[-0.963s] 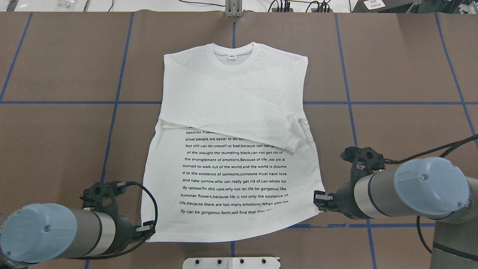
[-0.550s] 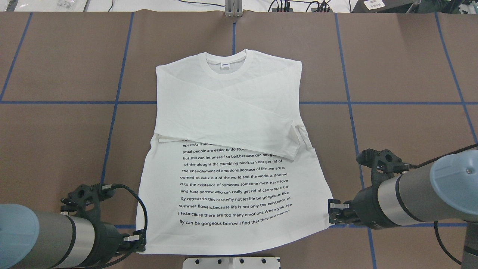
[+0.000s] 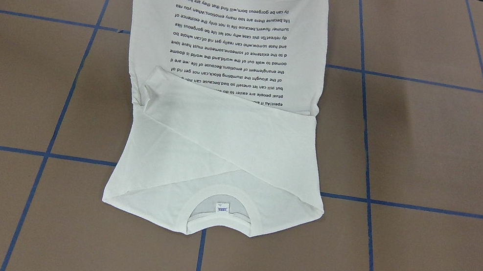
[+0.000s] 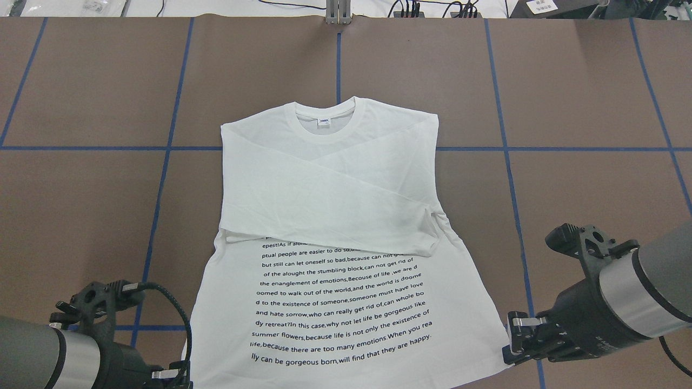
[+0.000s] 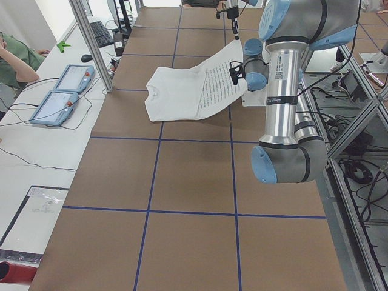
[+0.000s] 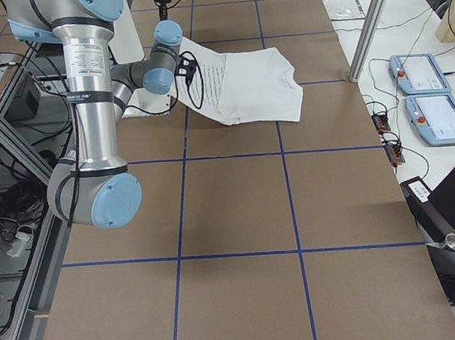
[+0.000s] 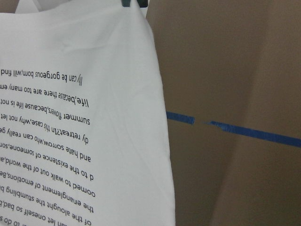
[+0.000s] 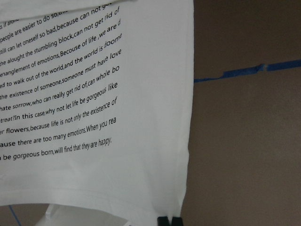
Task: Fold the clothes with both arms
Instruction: 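Lift the hem with both grippers and fold it toward the collar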
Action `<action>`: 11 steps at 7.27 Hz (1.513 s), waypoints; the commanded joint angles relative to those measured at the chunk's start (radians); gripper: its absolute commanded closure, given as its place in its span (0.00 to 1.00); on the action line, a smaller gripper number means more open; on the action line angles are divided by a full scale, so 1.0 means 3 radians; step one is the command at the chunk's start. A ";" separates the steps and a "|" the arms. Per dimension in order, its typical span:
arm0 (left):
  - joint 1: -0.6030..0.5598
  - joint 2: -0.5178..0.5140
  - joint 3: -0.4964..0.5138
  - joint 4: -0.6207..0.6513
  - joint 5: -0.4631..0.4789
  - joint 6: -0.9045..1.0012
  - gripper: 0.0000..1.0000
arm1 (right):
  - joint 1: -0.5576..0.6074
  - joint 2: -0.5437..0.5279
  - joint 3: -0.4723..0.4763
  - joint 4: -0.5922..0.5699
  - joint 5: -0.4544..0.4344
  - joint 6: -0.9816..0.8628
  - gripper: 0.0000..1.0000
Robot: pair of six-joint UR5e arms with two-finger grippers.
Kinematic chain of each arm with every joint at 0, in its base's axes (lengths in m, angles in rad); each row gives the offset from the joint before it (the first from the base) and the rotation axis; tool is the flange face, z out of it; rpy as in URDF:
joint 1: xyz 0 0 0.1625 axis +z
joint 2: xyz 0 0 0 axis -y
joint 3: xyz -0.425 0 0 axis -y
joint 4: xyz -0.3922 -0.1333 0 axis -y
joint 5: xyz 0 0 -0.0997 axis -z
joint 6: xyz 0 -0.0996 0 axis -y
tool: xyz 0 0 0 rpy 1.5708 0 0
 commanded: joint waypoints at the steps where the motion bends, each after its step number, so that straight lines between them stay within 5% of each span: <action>1: -0.0051 -0.0021 -0.0044 0.0042 -0.0030 0.0000 1.00 | 0.0190 0.0061 -0.0099 0.0001 0.0109 -0.0124 1.00; 5: -0.1020 -0.0439 0.0257 0.0052 -0.0212 0.0264 1.00 | 0.1032 0.0695 -0.0652 -0.0004 0.0124 -0.0493 1.00; 6: -0.1357 -0.0567 0.0466 0.0047 -0.0528 0.0392 1.00 | 0.1222 0.0807 -0.0794 -0.0004 0.0129 -0.0534 1.00; 8: -0.1742 -0.1067 0.1195 0.0042 -0.0562 0.0404 1.00 | 0.1560 0.1348 -0.1487 -0.0029 0.0149 -0.0585 1.00; 11: -0.2086 -0.1121 0.1500 0.0006 -0.0562 0.0736 1.00 | 0.1653 0.1671 -0.2041 -0.0035 0.0063 -0.0856 1.00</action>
